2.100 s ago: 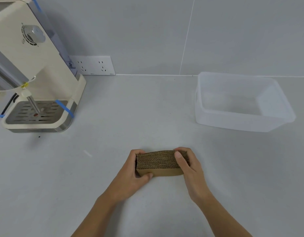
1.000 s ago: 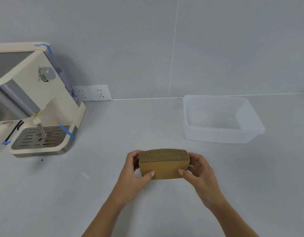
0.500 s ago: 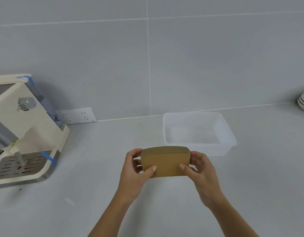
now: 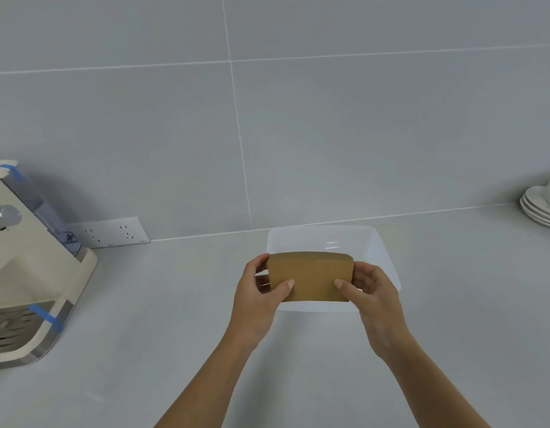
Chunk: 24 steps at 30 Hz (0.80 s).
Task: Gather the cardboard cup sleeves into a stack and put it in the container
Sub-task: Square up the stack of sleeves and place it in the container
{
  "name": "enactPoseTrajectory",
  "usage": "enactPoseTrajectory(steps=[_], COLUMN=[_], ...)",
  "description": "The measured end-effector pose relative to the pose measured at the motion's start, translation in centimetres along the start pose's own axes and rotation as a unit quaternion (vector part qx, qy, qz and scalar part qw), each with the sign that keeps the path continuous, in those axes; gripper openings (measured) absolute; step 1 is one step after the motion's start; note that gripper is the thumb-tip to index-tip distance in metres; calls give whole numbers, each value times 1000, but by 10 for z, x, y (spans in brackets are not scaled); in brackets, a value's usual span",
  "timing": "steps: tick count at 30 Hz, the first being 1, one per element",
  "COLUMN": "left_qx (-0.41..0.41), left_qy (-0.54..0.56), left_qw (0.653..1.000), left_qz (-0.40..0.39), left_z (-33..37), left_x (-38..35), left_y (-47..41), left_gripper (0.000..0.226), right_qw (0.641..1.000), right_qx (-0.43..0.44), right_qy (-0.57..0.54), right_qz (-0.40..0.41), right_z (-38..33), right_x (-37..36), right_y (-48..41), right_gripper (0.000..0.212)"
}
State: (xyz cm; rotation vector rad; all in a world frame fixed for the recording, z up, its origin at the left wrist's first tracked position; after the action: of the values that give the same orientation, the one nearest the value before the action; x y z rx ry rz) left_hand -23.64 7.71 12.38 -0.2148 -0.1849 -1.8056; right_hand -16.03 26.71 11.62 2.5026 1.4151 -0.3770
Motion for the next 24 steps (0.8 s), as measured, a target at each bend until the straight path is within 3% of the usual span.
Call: enactPoseTrajectory(steps=[5, 16, 20, 24], left_qx=[15, 71, 103, 123], left_qy=[-6, -39, -65, -89], left_qw=[1000, 997, 992, 987], left_qz=[10, -10, -31, -44], left_z=[8, 5, -9, -21], left_x=[-16, -57, -69, -76], left_y=[-26, -86, -107, -122], left_gripper=[51, 29, 26, 19], right_qw=[1000, 995, 992, 989], right_qx=[-16, -82, -103, -117], right_qy=[-9, 18, 50, 73], right_qz=[9, 47, 51, 49], right_z=[-5, 0, 7, 16], right_x=[7, 28, 31, 31], right_y=[-31, -98, -117, -128], right_gripper=[39, 43, 37, 16])
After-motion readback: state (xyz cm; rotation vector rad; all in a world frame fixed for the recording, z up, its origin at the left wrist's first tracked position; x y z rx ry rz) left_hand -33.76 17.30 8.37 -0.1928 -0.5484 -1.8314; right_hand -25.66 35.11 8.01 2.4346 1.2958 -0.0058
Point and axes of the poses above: each hand's wrist, its own y-axis away from the middle knuckle, its own x-axis out of the back of the hand, z = x × y, the point moved 10 cm from there along -y, towards the middle knuckle, and after that the axes turned 13 degrees about -y, right-handed, at the moved point
